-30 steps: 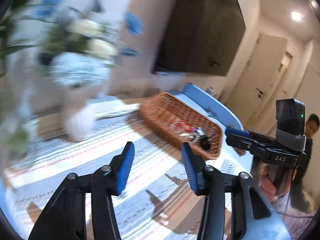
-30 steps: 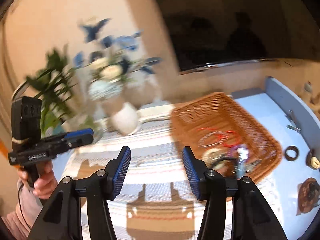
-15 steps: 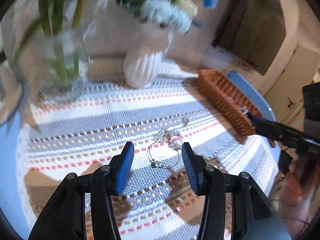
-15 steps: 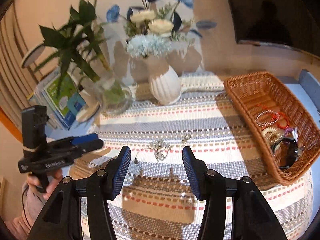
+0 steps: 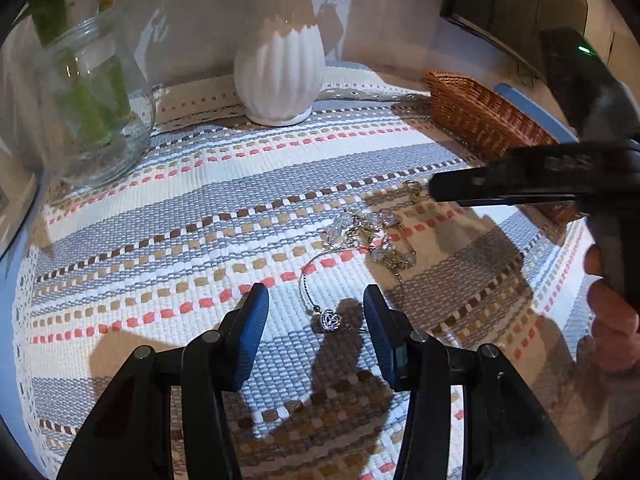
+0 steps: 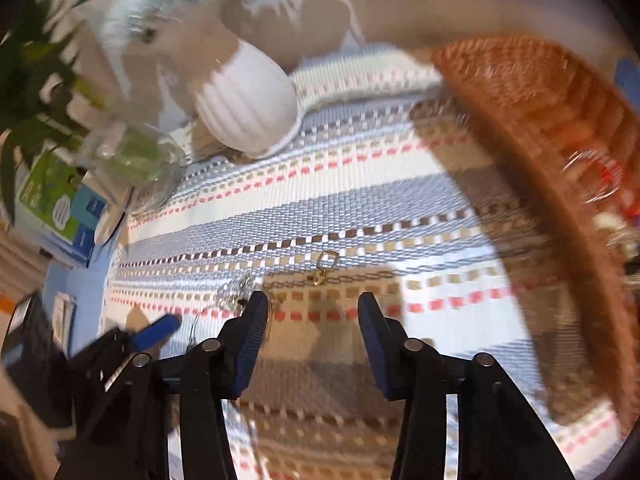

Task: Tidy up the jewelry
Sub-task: 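Grasp the silver heart-pendant necklace with the left tool while the right tool grasps a small silver charm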

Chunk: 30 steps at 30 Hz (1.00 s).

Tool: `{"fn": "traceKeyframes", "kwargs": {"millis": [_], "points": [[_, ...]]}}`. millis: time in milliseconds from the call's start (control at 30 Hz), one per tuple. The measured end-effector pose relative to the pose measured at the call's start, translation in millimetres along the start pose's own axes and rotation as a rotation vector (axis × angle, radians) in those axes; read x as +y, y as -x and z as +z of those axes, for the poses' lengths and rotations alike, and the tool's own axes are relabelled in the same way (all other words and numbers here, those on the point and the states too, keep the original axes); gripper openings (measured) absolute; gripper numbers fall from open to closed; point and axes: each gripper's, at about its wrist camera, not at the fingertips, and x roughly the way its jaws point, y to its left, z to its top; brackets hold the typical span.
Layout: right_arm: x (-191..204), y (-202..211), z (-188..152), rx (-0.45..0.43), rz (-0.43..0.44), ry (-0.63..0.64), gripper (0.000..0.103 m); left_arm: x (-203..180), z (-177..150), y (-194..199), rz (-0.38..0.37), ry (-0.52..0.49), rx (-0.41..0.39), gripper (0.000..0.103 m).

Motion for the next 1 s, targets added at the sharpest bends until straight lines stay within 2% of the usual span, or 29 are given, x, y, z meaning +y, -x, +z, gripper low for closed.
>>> {"fn": "traceKeyframes", "kwargs": {"millis": [100, 267, 367, 400, 433, 467, 533, 700, 767, 933, 1000], "points": [[2, -16, 4, 0.005, -0.051, -0.017, 0.045, -1, -1, -1, 0.009, 0.000, 0.004, 0.044], [28, -27, 4, -0.049, -0.233, 0.086, 0.039, 1, 1, -3, 0.000, 0.003, 0.010, 0.044], [42, -34, -2, -0.088, -0.357, 0.174, 0.027, 1, 1, -1, -0.004, -0.006, 0.011, 0.044], [46, -35, -5, -0.101, -0.366, 0.200, 0.016, 0, 1, -1, 0.002, -0.013, 0.011, 0.044], [47, -35, -6, -0.101, -0.356, 0.208, 0.010, -1, 1, -2, 0.008, -0.018, 0.010, 0.044], [47, -34, -8, -0.097, -0.351, 0.205, 0.010, -2, 0, -2, 0.013, -0.023, 0.009, 0.037], [39, -26, -11, -0.096, -0.324, 0.162, 0.010, -4, 0, -1, 0.024, -0.033, 0.001, 0.010], [12, 0, -25, -0.071, -0.160, 0.022, 0.010, 4, 2, 2, -0.020, 0.003, -0.004, 0.009], [3, 17, -36, -0.079, -0.096, -0.018, 0.010, 12, 4, 8, -0.077, 0.037, -0.023, 0.009], [-4, 57, -64, -0.123, 0.045, -0.063, 0.010, 37, 11, 47, -0.379, 0.135, -0.153, 0.009], [-6, 73, -75, -0.146, 0.068, -0.067, 0.010, 42, 11, 57, -0.440, 0.151, -0.184, 0.009]]}}
